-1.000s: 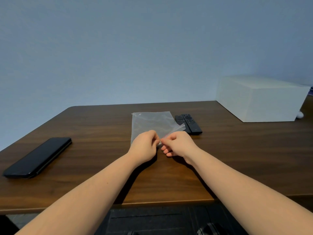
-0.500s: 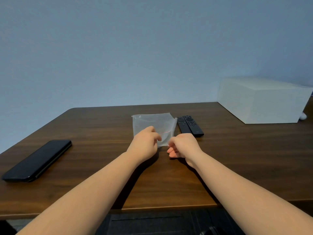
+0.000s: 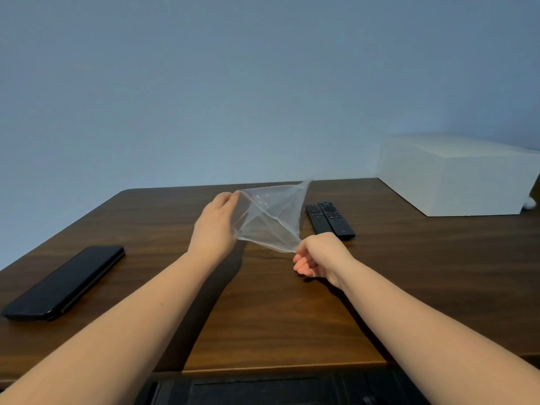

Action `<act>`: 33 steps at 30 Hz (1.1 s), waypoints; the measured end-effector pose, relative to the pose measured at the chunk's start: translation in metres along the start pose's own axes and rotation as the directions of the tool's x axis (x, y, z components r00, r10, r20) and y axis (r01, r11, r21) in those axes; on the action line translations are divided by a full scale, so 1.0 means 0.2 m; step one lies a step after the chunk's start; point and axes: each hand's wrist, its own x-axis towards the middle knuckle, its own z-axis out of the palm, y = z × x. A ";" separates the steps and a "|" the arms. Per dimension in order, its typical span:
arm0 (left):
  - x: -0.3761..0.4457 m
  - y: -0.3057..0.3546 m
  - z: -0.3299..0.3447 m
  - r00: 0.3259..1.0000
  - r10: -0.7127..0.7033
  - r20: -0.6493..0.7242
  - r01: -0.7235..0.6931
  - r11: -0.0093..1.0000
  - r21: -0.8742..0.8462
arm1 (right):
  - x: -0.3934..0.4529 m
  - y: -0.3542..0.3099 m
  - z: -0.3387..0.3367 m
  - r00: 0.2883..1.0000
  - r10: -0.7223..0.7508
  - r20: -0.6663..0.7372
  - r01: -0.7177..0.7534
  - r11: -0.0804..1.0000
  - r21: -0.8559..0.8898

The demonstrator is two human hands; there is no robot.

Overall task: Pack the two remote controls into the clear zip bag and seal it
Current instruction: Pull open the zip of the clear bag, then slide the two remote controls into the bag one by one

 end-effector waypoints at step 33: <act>-0.03 0.05 0.19 0.999 0.036 0.007 -0.037 0.999 0.021 | 0.23 0.02 -0.16 0.676 -0.673 -0.301 -0.038 0.376 -0.926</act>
